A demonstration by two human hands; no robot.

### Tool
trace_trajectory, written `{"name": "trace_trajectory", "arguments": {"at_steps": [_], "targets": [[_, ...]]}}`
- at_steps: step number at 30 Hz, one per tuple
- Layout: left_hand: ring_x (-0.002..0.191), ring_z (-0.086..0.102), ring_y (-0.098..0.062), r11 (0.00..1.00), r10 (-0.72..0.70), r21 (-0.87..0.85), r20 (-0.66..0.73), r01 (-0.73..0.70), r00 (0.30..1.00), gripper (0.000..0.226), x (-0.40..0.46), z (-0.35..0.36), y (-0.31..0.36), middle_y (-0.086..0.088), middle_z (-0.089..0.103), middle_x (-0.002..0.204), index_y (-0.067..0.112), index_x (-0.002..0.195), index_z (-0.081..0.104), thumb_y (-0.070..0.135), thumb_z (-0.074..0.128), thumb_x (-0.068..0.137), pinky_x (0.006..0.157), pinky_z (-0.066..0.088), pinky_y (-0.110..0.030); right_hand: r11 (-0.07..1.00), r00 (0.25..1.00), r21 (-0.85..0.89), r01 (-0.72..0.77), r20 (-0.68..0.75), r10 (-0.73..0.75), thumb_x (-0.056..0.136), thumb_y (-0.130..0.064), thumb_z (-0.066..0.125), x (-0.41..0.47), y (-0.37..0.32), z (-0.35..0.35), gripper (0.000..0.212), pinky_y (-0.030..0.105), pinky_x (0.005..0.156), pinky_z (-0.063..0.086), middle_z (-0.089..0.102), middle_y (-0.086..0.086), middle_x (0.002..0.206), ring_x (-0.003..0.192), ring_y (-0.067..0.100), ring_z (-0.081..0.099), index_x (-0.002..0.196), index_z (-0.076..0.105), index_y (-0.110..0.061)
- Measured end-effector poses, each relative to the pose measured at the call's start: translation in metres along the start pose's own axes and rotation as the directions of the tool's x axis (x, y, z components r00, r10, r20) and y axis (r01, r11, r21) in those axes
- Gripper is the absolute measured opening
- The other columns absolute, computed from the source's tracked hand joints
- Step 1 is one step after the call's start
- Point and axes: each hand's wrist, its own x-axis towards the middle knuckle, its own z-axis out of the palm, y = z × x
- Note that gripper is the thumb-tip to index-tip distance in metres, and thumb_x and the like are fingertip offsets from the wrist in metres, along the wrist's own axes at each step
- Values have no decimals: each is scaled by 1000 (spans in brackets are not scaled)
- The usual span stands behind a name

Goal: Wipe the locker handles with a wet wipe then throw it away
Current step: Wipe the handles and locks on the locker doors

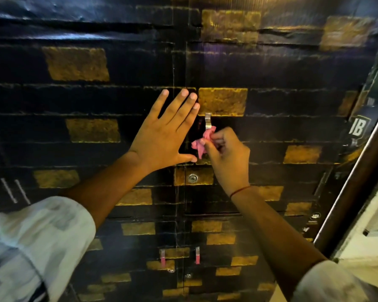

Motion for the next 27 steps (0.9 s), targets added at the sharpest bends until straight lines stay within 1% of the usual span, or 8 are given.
{"name": "trace_trajectory", "arguments": {"at_steps": [6,9,12,13,15,18,24,27], "targets": [[157,-8,-37,1000,-8,7,-6,8,1000,126,-5,4,1,-21,-9,169,0,161,-6,89,36,83,126,2,-58,966,993,-234,113,69,-99,84,-8,74,-5,15,0,26,26,64,38,47,-9,83,77,10,46,80,51,-20],[158,-3,-38,1000,3,-20,-34,-3,999,124,-11,8,-2,-21,-3,170,0,161,-1,88,39,84,127,5,-57,989,997,-139,57,-39,-63,86,-8,73,-8,10,-5,16,30,66,48,58,-4,85,78,12,55,86,60,-17],[156,10,-40,996,-10,-90,-116,0,993,126,-13,12,-5,-24,10,168,-2,161,8,86,53,81,126,13,-57,966,961,-158,203,-158,-227,89,-7,71,0,-12,-13,13,26,78,50,63,-7,98,89,10,58,101,68,-11],[156,12,-40,993,-20,-115,-139,4,990,128,-13,13,-5,-24,12,167,-2,160,10,85,57,79,126,15,-57,938,940,-191,288,-132,-316,90,-6,70,8,-17,-11,17,25,85,49,65,-7,103,96,11,58,106,70,-10],[155,12,-41,989,-40,-145,-172,15,984,131,-12,15,-5,-24,11,166,-3,160,11,84,61,76,127,13,-55,839,908,-373,396,26,-418,93,-12,65,25,-23,-2,20,38,97,44,69,-4,113,115,19,57,113,70,-15],[155,9,-40,986,-95,-156,-188,66,978,133,-16,20,-5,-24,7,165,-3,160,7,86,59,76,127,10,-55,559,879,-707,434,195,-436,99,-29,49,23,-14,7,27,52,105,32,67,-6,123,130,28,50,117,69,-24],[156,11,-40,982,-123,-156,-123,103,985,129,-21,22,-6,-23,14,168,-2,160,14,88,54,78,126,14,-59,301,818,-779,550,431,-380,99,-24,47,-8,7,-3,35,65,111,22,57,2,138,140,35,39,129,62,-20],[156,11,-41,984,-116,-146,-117,99,986,126,-20,22,-6,-22,15,168,-2,160,19,87,54,79,125,14,-60,248,816,-792,557,467,-341,100,-25,34,-2,3,-6,44,70,112,16,44,5,151,146,39,26,140,52,-19]]}}
